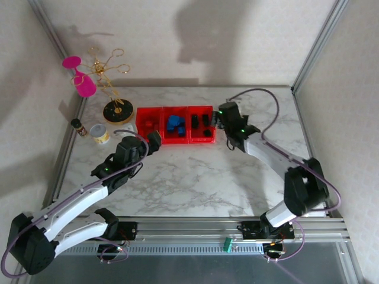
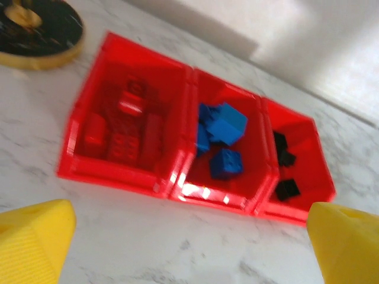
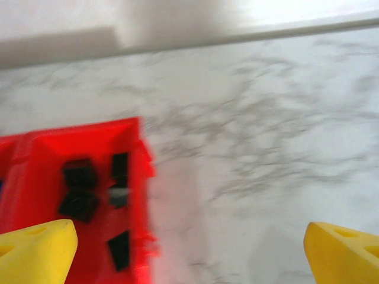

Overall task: Sort the legos into containers by color
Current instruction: Reset both arms

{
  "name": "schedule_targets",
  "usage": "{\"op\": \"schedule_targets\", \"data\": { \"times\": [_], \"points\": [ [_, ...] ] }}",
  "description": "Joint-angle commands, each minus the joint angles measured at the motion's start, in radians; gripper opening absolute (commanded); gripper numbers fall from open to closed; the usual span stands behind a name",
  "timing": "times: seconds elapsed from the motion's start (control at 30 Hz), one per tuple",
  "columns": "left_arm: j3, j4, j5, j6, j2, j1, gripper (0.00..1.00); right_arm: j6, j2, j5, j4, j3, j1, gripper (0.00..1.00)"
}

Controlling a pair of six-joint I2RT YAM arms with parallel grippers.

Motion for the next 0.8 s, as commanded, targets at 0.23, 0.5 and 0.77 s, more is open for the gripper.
{"op": "schedule_targets", "data": {
  "times": [0.23,0.5,0.77],
  "points": [
    [-0.227,0.381,-0.409,0.331,0.033,0.234,1.0,-0.156,-0.226,0.276,0.528,-0.515,-0.206,0.99],
    [-0.482,1.085,-0.14,0.429,0.22,0.459,1.0,-0.286,-0.089,-0.021,1.087,-0.744,-0.39,0.99],
    [-0.519,1.507,0.101,0.499,0.542,0.499,1.0,-0.343,0.042,-0.333,1.469,-0.881,-0.495,0.99]
  ]
}}
